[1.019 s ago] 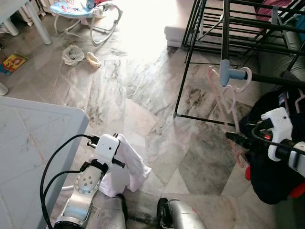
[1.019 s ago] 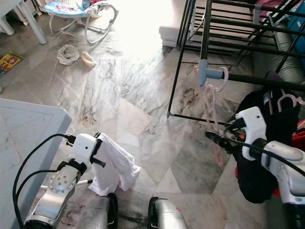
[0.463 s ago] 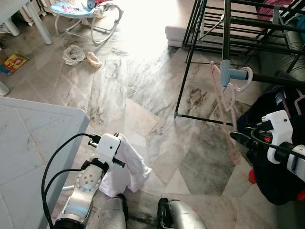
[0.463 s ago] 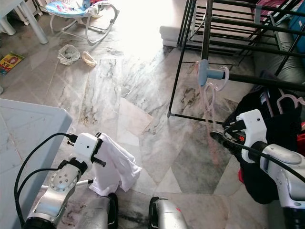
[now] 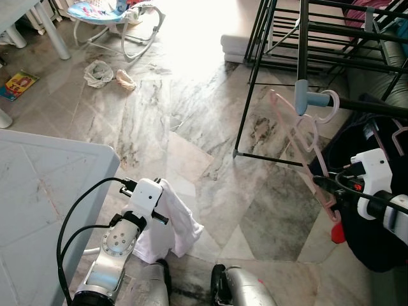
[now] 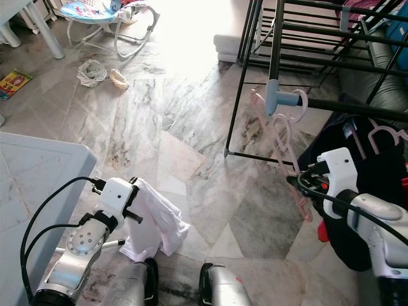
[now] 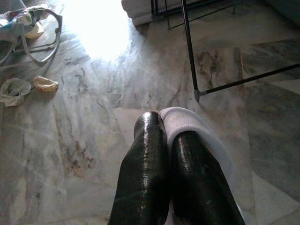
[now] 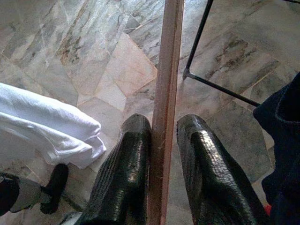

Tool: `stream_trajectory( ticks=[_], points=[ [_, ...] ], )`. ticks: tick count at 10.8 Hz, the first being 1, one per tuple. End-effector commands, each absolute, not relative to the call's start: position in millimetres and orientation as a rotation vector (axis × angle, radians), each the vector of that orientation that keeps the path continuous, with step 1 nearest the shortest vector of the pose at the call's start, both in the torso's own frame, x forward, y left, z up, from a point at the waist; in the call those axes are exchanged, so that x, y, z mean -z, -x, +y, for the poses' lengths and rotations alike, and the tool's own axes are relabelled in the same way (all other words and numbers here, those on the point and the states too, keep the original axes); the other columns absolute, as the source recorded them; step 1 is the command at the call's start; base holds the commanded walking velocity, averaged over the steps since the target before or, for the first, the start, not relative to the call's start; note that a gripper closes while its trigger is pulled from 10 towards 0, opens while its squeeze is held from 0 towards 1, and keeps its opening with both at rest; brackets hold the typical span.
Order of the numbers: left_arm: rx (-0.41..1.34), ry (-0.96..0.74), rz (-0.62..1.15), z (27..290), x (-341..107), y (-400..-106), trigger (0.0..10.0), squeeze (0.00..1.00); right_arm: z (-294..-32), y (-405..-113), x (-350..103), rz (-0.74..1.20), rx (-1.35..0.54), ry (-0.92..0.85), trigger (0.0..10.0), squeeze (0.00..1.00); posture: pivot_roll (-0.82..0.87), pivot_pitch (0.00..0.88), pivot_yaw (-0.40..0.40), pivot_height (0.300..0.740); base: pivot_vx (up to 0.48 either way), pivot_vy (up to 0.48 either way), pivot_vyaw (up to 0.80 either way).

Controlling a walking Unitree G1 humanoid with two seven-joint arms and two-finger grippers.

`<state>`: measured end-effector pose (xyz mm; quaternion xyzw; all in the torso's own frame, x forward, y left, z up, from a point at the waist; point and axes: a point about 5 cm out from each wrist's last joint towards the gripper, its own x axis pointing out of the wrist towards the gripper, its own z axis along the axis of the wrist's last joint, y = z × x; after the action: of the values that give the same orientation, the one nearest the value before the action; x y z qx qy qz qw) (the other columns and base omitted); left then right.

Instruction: Hang hanger

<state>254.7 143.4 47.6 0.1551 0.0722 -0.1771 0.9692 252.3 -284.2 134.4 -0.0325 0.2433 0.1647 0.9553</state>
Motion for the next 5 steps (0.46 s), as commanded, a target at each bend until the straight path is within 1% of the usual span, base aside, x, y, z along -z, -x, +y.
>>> stream_trajectory(
  ticks=[1,5],
  points=[
    [0.364,-0.322,0.147,143.8,-46.6,-253.7,10.0,0.00,-286.4,-252.1,-131.6,0.495,-0.318,0.063,0.0,0.00,-0.05,0.189,0.007,0.740,0.000,0.000,0.00],
    [0.365,-0.323,0.148,143.5,-46.4,-253.6,10.0,0.00,-290.7,-252.6,-126.8,0.492,-0.292,0.058,0.0,0.00,-0.04,0.188,0.007,0.740,0.000,0.000,0.00]
  ],
)
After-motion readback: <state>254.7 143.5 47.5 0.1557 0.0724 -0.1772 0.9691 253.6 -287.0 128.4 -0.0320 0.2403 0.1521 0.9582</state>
